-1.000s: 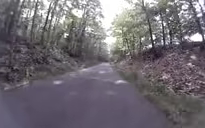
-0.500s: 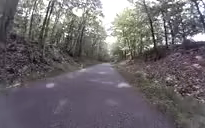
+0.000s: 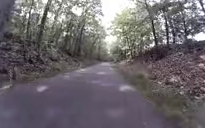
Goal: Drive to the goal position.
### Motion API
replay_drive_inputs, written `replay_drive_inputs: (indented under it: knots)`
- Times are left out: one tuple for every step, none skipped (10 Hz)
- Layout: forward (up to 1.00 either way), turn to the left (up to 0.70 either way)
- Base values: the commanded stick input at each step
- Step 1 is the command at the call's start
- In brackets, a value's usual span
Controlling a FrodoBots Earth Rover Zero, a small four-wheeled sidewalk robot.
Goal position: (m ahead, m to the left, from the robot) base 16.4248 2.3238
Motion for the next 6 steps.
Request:
replay_drive_inputs:
  knots:
    - [0.7,0.0]
    - [0.7,0.0]
    - [0.7,0.0]
    - [0.7,0.0]
    - [0.7,0.0]
    - [0.7,0.0]
